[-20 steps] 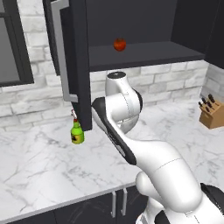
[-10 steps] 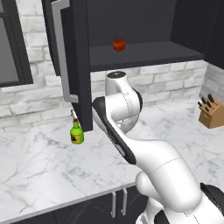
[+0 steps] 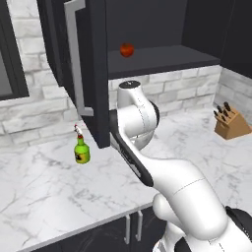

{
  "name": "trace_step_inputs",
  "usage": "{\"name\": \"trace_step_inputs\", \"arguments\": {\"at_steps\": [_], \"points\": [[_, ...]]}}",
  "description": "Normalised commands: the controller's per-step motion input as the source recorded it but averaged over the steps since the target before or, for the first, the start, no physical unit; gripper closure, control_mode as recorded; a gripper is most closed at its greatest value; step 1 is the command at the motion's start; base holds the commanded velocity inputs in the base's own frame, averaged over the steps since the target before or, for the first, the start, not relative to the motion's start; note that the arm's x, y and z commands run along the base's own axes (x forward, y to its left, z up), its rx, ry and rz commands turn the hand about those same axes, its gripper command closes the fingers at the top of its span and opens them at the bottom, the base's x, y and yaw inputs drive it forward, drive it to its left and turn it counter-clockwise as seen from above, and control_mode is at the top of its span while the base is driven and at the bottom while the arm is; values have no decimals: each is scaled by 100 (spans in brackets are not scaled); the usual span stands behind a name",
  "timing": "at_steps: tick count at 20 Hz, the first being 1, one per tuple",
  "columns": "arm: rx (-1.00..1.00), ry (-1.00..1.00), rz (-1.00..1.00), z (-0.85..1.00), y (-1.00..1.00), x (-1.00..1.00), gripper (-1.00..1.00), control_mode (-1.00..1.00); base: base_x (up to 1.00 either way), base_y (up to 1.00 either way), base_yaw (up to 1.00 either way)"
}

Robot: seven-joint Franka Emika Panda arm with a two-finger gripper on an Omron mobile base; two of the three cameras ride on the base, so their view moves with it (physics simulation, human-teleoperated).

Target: Pick the mug and place it in the sink. Pick the bowl and place it in the open cabinet and then close the cabinet.

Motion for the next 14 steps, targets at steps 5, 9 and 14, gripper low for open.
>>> {"name": "trace_step_inputs", "arguments": {"at_steps": [5, 9, 14], "points": [[0, 0, 0, 0, 0, 0, 100, 100, 39, -7, -65], [0, 0, 0, 0, 0, 0, 100, 100, 49, -99, -6], [0, 0, 0, 0, 0, 0, 100, 100, 73, -99, 0]]}}
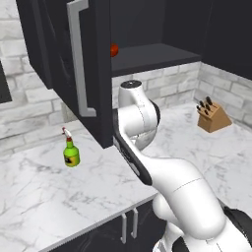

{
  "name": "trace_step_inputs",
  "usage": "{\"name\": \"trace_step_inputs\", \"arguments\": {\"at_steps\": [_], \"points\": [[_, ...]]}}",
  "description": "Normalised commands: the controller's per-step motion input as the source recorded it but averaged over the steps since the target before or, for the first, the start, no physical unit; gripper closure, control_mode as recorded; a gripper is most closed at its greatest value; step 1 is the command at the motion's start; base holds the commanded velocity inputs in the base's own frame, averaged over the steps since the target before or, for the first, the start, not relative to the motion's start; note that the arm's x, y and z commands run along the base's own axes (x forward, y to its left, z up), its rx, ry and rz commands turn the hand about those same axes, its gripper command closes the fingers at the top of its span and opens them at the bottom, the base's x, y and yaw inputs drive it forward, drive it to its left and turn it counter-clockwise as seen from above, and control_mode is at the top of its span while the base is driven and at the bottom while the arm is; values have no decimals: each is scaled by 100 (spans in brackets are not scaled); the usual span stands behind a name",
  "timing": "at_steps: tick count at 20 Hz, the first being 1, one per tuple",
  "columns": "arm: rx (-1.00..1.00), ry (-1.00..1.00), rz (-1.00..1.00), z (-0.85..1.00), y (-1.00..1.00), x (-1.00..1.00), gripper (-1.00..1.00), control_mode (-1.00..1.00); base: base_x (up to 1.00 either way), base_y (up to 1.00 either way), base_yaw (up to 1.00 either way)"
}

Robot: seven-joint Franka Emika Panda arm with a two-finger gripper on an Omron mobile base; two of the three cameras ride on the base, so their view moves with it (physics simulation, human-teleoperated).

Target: Pick the mug and place it in the sink. Pick the bowl and place it in the open cabinet and then close the cabinet.

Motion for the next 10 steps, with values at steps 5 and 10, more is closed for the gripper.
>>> {"name": "trace_step_inputs", "arguments": {"at_steps": [5, 10], "points": [[0, 0, 0, 0, 0, 0, 100, 100, 100, -90, -2], [0, 0, 0, 0, 0, 0, 100, 100, 100, -83, 0]]}}
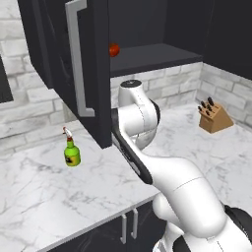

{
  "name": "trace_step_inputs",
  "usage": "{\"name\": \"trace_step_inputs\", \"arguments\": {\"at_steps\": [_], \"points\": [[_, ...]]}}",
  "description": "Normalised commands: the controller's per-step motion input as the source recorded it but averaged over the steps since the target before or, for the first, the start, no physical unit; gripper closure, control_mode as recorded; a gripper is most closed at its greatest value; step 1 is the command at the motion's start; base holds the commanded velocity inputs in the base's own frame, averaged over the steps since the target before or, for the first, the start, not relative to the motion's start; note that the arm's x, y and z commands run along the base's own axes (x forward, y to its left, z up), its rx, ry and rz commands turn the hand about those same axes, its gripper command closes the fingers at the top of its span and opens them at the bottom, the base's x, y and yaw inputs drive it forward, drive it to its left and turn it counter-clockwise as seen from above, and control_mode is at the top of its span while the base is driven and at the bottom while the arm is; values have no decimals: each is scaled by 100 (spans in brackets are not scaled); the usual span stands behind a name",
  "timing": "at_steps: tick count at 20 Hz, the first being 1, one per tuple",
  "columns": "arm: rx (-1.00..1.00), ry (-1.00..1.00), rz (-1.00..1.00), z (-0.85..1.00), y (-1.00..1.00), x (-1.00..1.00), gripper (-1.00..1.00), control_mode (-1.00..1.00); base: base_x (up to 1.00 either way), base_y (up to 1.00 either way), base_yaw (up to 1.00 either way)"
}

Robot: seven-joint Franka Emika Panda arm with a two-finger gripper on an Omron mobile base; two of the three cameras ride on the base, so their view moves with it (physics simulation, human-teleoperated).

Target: Pick the mug and place it in the sink. Pick the bowl and place it in the open cabinet and then close the cabinet.

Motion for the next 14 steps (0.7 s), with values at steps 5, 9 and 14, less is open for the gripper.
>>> {"name": "trace_step_inputs", "arguments": {"at_steps": [5, 9, 14], "points": [[0, 0, 0, 0, 0, 0, 100, 100, 100, -81, 0], [20, -5, 1, 16, -75, 52, 100, -100, 25, -22, 0], [25, -9, 21, 59, -100, 28, 100, -100, 0, 0, 0]]}}
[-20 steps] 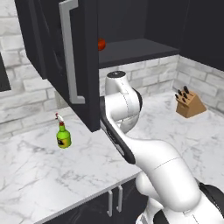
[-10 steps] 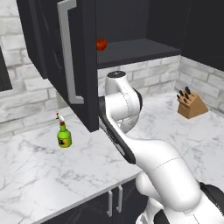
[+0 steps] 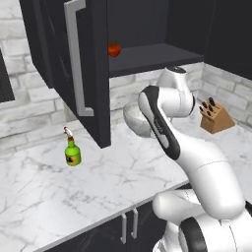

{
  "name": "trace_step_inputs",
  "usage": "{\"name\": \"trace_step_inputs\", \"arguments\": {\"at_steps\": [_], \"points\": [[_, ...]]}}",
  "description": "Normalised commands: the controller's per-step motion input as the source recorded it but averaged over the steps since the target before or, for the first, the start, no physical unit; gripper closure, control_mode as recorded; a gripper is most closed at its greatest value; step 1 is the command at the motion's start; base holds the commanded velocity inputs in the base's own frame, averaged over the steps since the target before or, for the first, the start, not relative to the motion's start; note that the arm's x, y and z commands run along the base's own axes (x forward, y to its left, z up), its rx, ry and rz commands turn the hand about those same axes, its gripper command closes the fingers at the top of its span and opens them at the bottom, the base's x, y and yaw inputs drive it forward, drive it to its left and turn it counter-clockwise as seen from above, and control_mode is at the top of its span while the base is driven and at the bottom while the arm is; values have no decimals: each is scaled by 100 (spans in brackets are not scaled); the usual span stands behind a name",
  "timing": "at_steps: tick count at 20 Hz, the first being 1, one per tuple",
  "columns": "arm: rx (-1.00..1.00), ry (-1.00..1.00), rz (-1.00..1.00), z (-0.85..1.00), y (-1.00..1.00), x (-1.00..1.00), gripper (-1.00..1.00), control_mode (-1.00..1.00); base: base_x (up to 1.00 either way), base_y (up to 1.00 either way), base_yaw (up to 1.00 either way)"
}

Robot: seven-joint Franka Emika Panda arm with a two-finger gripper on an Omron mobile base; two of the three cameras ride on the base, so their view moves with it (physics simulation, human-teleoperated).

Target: Pick the mug and place it in the sink. Pick the bowl and place it in the open cabinet and then close the cabinet.

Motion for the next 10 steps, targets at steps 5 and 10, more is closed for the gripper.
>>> {"name": "trace_step_inputs", "arguments": {"at_steps": [5, 10], "points": [[6, -28, 33, 77, -54, 0, 100, -100, 0, 0, 0], [0, -27, 33, 32, -11, 14, 100, -100, 0, 0, 0]]}}
